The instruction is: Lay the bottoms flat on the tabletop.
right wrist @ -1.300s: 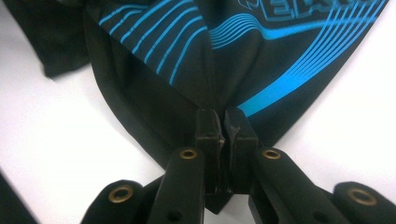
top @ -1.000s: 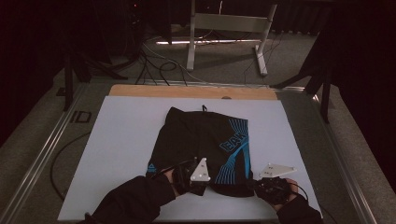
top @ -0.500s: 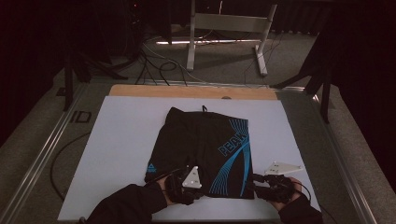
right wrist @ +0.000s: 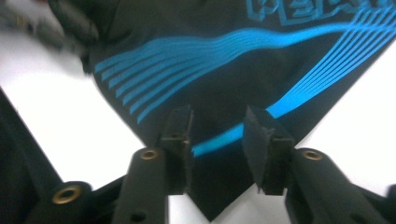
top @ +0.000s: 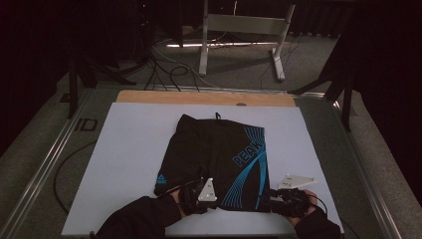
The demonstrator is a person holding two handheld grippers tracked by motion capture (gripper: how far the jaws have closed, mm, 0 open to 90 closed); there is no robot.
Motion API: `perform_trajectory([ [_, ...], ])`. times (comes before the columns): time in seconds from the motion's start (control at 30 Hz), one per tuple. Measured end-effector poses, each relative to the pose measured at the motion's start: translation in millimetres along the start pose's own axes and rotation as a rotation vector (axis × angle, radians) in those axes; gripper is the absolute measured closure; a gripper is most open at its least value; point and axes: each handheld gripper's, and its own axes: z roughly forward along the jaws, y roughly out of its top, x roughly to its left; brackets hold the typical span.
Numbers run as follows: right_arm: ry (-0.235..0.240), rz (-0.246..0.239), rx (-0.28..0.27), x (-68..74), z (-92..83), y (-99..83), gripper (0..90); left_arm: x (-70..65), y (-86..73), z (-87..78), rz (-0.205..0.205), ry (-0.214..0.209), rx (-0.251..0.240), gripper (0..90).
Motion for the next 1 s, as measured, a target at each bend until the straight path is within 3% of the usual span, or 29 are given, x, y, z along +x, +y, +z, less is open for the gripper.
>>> perform_trajectory([
  [0.2, 0.03, -0.023, 0.135, 3.4, 16.9, -4.6, 89.0, -3.3, 0.5, 1.0, -0.008, -0.024, 0.001, 83.4],
  [0.33, 0.03, -0.02, 0.169, 3.4, 22.0, -5.0, 90.0, -4.5, 0.3, 0.5, -0.002, -0.04, 0.011, 83.7],
  [0.57, 0.052, -0.004, 0.216, 1.4, 14.1, -11.8, 90.0, -6.4, -0.2, 1.5, -0.01, -0.061, 0.007, 83.7],
  [0.73, 0.064, 0.021, 0.211, -0.2, 13.1, -11.5, 90.0, -4.1, 0.3, 2.3, -0.013, -0.08, 0.003, 82.2],
  [0.83, 0.067, 0.01, 0.155, -2.2, 9.2, -8.9, 88.4, -4.8, 1.1, 1.1, -0.015, -0.093, -0.018, 71.5],
  [1.0, 0.076, 0.021, 0.017, -3.7, -2.5, 0.4, 61.1, -1.3, 4.8, -11.3, -0.034, -0.115, -0.088, 45.5],
])
